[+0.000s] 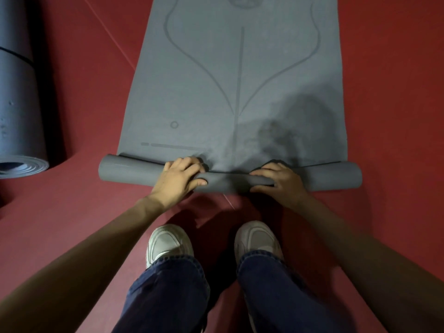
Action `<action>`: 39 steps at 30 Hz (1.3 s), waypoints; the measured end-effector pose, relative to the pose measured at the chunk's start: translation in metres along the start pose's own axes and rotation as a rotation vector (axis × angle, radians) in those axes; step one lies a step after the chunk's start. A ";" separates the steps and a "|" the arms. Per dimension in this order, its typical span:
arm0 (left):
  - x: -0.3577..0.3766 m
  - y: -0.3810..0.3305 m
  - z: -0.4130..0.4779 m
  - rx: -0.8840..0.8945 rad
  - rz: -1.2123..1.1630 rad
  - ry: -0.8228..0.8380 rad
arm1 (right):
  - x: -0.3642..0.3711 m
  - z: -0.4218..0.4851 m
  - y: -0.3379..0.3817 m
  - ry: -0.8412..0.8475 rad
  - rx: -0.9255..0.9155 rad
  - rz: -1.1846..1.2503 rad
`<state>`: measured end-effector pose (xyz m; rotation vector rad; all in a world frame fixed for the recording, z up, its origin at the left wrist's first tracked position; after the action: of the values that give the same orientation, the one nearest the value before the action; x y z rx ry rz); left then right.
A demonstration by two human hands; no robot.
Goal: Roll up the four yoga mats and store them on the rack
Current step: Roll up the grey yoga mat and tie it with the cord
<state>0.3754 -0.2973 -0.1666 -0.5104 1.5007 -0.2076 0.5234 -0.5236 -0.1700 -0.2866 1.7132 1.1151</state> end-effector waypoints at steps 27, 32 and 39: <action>-0.003 0.007 0.046 -0.040 -0.005 -0.299 | -0.013 0.057 -0.007 0.011 0.042 -0.046; 0.025 -0.003 0.022 -0.081 -0.083 -0.313 | -0.015 0.077 -0.012 0.202 0.108 -0.007; 0.009 0.018 0.072 -0.115 -0.125 -0.041 | -0.013 0.070 0.002 -0.203 -0.001 -0.095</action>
<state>0.4431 -0.2714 -0.1838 -0.6976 1.4477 -0.2078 0.5711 -0.4715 -0.1614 -0.2444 1.5046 1.0394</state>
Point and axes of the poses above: each hand's wrist, its own z-axis towards the middle knuckle, its own x-axis out of the palm, y = z × x, the point moved 4 cm from there along z, towards the middle knuckle, and after that the axes turned 3 degrees about -y, right-handed, at the moved point
